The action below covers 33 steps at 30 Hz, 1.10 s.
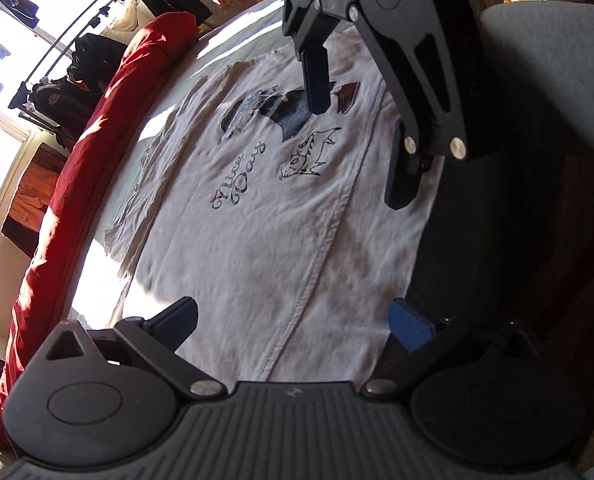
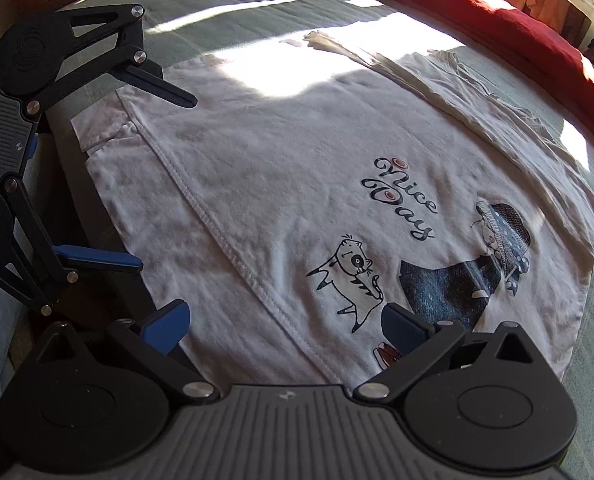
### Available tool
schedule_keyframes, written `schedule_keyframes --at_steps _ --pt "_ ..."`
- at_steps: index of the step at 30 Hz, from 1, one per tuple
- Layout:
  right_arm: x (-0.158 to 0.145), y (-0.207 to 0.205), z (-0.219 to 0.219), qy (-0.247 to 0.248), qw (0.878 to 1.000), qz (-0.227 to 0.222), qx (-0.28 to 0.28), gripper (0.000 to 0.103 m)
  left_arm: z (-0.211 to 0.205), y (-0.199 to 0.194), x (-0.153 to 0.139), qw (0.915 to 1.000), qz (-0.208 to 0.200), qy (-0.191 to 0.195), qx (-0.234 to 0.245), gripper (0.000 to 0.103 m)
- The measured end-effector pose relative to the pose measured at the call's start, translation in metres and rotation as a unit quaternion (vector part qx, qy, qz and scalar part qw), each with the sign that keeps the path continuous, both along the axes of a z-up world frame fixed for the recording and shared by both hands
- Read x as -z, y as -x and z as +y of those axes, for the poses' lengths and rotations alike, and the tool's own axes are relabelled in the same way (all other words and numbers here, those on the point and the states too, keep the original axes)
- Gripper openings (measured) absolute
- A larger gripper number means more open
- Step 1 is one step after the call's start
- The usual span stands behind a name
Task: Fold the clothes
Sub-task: 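Roll both tools sideways and slide their fingers to the shirt hem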
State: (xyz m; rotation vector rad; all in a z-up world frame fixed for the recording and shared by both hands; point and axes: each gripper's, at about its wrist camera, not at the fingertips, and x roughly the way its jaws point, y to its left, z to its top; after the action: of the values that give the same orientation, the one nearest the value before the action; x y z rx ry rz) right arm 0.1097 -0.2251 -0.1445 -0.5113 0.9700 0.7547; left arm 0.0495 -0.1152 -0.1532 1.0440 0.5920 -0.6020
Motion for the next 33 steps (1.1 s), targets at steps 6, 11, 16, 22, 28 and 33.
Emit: schedule_keyframes --at_steps 6,11,16,22,28,33 --pt "-0.009 -0.004 -0.022 -0.015 0.999 0.003 0.035 0.103 -0.011 0.010 0.003 0.9979 -0.035 -0.028 0.046 0.102" --pt "-0.013 -0.006 -0.036 -0.023 0.998 -0.002 0.061 0.103 -0.030 0.013 0.013 0.9944 -0.045 -0.039 0.087 0.102" --pt "-0.017 -0.007 -0.039 -0.036 0.996 -0.002 0.076 0.103 -0.044 0.004 0.014 0.9937 -0.057 -0.026 0.093 0.103" --pt "-0.020 -0.004 -0.042 -0.036 0.996 -0.012 0.076 0.103 -0.033 0.000 0.016 0.9909 -0.084 -0.047 0.094 0.103" --pt "-0.021 -0.002 -0.048 -0.035 0.996 -0.015 0.080 0.103 -0.005 0.004 0.017 0.9891 -0.111 -0.059 0.076 0.103" --pt "-0.023 0.000 -0.047 -0.036 0.996 -0.018 0.081 0.103 0.005 0.014 0.021 0.9815 -0.156 -0.070 0.087 0.103"
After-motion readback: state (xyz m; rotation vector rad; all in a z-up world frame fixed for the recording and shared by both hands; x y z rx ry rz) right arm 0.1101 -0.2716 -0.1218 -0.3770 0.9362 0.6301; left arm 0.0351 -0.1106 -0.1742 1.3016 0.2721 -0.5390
